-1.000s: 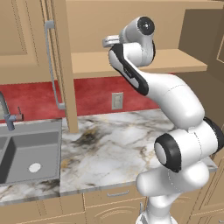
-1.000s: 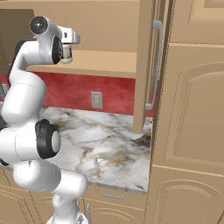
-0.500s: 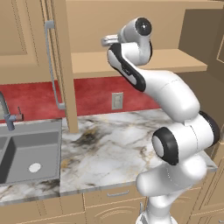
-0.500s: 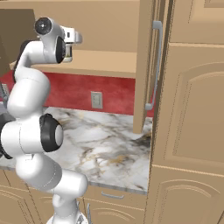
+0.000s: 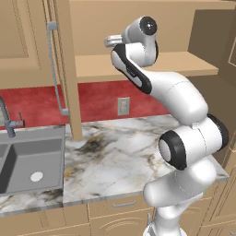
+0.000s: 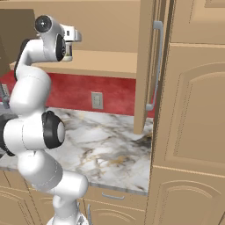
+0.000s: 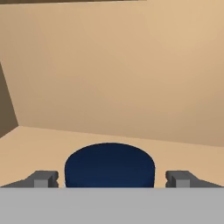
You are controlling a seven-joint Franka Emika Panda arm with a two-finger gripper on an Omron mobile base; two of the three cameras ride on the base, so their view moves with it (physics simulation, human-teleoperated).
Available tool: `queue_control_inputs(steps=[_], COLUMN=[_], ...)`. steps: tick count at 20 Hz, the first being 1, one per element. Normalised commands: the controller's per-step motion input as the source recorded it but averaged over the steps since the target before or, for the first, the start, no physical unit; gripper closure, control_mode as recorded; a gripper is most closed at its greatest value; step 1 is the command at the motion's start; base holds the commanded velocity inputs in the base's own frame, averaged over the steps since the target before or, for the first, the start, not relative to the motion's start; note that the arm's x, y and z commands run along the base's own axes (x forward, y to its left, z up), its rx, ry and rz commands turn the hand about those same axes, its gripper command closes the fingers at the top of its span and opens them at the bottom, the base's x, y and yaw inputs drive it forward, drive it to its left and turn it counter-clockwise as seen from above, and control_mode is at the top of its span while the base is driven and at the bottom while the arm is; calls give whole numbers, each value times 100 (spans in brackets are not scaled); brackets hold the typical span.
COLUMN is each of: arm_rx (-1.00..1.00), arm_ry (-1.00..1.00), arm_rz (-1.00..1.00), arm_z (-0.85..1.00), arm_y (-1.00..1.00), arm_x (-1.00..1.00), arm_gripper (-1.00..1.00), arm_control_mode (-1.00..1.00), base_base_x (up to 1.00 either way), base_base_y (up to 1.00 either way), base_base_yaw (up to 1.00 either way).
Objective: Move the mayonnaise and mustard from the cabinet to the dining counter.
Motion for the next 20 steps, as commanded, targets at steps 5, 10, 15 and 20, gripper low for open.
queue_control_inputs(steps=[5, 10, 15, 20], arm_rx=[0, 0, 1, 4], arm_ry=[-16, -29, -22, -9], arm_rz=[0, 0, 0, 0], arm_z=[-21, -19, -2, 30], arm_y=[24, 0, -9, -18], arm_x=[-23, -28, -60, -98], arm_gripper=[100, 100, 100, 100], arm_control_mode=[-100, -100, -100, -100], base_base_x=[0, 0, 0, 0], base_base_y=[0, 0, 0, 0], base_base_yaw=[0, 0, 0, 0])
